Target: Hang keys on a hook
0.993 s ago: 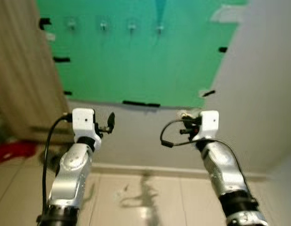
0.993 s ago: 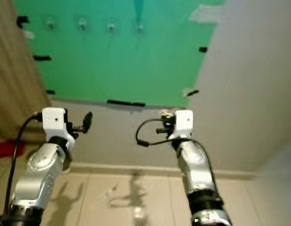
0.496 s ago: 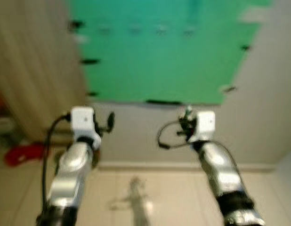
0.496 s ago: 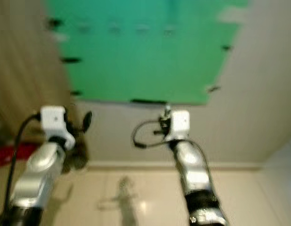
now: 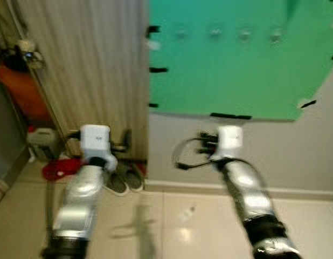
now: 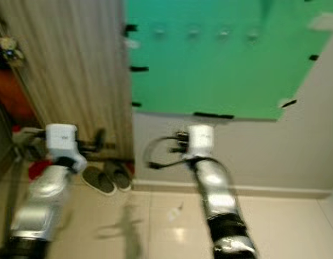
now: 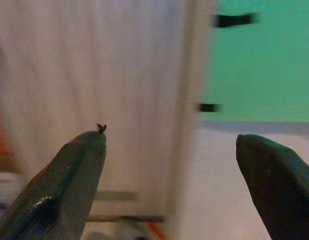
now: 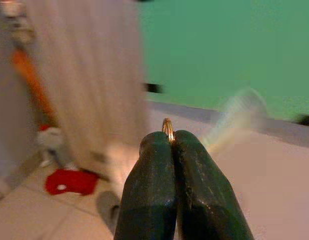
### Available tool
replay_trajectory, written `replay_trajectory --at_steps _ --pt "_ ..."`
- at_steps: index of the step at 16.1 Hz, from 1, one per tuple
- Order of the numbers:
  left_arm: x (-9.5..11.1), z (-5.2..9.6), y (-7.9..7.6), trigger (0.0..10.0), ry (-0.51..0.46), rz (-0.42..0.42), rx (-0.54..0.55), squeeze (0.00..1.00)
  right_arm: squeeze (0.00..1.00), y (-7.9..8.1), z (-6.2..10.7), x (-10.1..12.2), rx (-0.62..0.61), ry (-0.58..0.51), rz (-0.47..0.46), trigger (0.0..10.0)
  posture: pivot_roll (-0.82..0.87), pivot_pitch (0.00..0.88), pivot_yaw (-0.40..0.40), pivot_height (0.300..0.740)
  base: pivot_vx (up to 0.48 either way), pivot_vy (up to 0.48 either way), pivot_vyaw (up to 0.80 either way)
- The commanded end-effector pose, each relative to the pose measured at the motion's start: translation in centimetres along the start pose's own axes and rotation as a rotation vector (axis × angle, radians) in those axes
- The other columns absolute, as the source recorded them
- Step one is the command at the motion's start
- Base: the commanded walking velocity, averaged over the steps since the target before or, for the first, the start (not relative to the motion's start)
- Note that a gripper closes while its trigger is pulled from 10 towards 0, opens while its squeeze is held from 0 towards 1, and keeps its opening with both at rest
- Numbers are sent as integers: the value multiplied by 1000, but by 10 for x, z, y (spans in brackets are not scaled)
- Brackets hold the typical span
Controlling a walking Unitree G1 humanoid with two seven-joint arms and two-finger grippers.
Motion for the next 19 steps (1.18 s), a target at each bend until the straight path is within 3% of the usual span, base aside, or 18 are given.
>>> replay_trajectory --at_steps 1,2,5,7,15,19 --pt "2 -1 -14 10000 -20 28 -38 0 0 -15 3 7 -45 -31 55 10000 167 0 -31 740 0 0 0" --pt "10 0 -19 10000 -64 76 -76 0 0 -17 3 19 -73 -86 126 10000 170 0 -31 740 274 0 0" --pt "17 0 -21 10000 -98 52 -78 0 0 -14 -2 54 -85 -209 189 10000 164 0 -25 740 449 0 0" --pt "16 -1 -23 10000 -91 56 -93 0 0 -15 -3 58 -96 -216 147 10000 164 0 -24 740 452 0 0" --pt "14 -5 -34 10000 -64 34 -161 0 0 -15 -3 58 -105 -208 154 10000 154 0 -16 740 476 0 0" --pt "15 -5 -36 10000 -64 30 -182 0 0 -7 -5 58 -57 -193 176 10000 153 0 -18 740 480 0 0"
Point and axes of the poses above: a point about 5 cm out from each wrist's last joint towards the gripper, its own z axis pointing back from the gripper into the wrist, its own x axis along the axis of the wrist's last joint, y = z × x, the point moved 4 cm from there along -z, pointing out of the wrist towards the gripper, and after that the axes turned 13 degrees about z, right-handed, at the moved point
